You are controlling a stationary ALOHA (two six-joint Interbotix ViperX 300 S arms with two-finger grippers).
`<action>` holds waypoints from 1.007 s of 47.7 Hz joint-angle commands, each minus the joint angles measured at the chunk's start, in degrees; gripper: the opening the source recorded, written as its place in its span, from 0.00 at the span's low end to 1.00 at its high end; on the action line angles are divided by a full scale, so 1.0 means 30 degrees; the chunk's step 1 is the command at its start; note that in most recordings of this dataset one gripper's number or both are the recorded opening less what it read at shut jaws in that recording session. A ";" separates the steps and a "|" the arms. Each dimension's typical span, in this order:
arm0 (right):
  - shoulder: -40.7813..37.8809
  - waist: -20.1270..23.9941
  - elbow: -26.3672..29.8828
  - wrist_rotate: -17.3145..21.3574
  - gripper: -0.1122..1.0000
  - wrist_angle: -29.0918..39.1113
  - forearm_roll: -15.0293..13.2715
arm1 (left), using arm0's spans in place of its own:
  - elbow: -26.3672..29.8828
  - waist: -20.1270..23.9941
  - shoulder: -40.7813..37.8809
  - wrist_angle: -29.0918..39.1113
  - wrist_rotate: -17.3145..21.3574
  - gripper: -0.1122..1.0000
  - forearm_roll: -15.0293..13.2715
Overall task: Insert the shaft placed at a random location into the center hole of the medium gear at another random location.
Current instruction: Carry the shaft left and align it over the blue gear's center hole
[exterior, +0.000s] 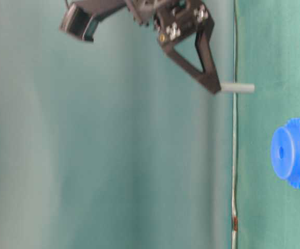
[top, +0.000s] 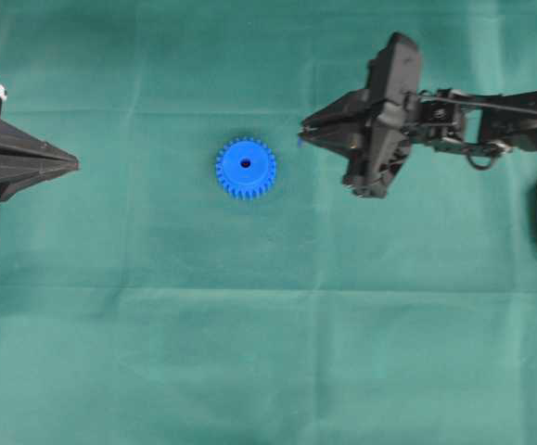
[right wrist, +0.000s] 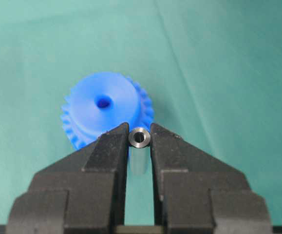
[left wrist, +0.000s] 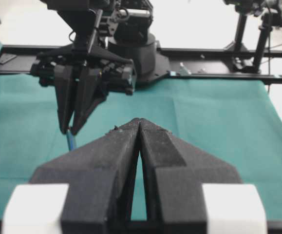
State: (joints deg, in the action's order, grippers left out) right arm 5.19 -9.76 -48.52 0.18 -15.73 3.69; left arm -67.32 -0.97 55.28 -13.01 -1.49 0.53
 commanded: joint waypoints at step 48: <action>-0.3398 0.0850 0.4600 -0.0234 0.22 0.0469 0.0029 | 0.0439 -0.0029 -0.0205 -0.0088 -0.0029 0.10 0.0059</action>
State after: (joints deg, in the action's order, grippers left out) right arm -5.80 -7.29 -36.04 0.09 -14.50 3.69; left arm -67.32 -0.97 55.20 -13.01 -1.49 0.53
